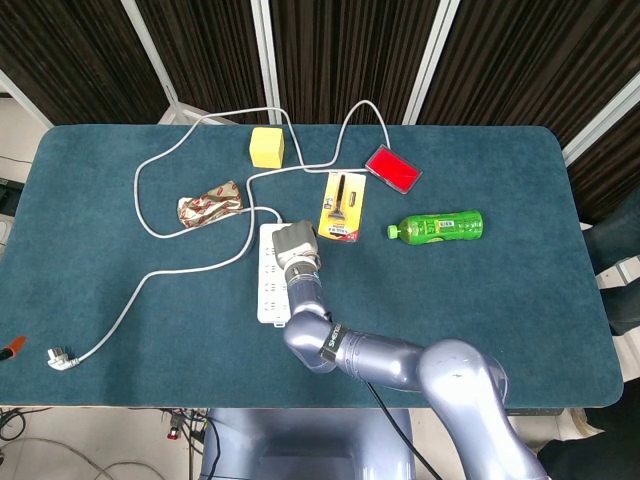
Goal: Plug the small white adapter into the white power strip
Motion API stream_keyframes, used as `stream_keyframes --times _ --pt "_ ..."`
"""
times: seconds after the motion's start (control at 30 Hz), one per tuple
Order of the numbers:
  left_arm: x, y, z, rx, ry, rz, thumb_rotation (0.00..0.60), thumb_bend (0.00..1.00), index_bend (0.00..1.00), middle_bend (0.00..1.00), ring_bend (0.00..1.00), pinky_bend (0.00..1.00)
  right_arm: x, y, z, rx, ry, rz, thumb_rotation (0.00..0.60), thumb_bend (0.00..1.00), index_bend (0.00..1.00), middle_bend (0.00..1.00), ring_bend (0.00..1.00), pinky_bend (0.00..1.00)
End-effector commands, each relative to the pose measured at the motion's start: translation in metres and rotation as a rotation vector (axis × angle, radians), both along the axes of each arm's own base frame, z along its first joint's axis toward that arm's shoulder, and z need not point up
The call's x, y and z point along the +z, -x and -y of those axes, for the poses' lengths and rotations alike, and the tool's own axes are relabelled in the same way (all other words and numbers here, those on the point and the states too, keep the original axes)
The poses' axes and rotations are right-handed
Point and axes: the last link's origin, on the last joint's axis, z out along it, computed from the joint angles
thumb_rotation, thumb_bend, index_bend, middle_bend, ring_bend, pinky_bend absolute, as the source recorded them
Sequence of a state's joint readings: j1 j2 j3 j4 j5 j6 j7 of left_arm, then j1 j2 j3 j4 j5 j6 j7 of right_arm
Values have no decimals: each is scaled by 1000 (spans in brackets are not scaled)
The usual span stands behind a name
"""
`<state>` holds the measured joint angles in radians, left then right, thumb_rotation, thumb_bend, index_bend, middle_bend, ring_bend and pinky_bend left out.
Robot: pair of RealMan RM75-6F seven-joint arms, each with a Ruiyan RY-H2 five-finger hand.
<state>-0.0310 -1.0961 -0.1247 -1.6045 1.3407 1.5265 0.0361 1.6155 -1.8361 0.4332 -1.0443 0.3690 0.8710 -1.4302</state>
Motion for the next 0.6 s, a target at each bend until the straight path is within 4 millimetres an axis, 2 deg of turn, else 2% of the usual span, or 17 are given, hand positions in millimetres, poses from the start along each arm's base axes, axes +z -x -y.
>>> stream_keyframes --times 0.03,0.6 --pt "0 0 0 1 0 -1 600 84 181 0 0 0 0 1 0 -2 1 -2 600 466 741 657 616 305" --pt "0 0 0 1 -1 -1 600 84 181 0 0 0 -4 1 -1 -1 -2 -3 600 466 741 657 616 305"
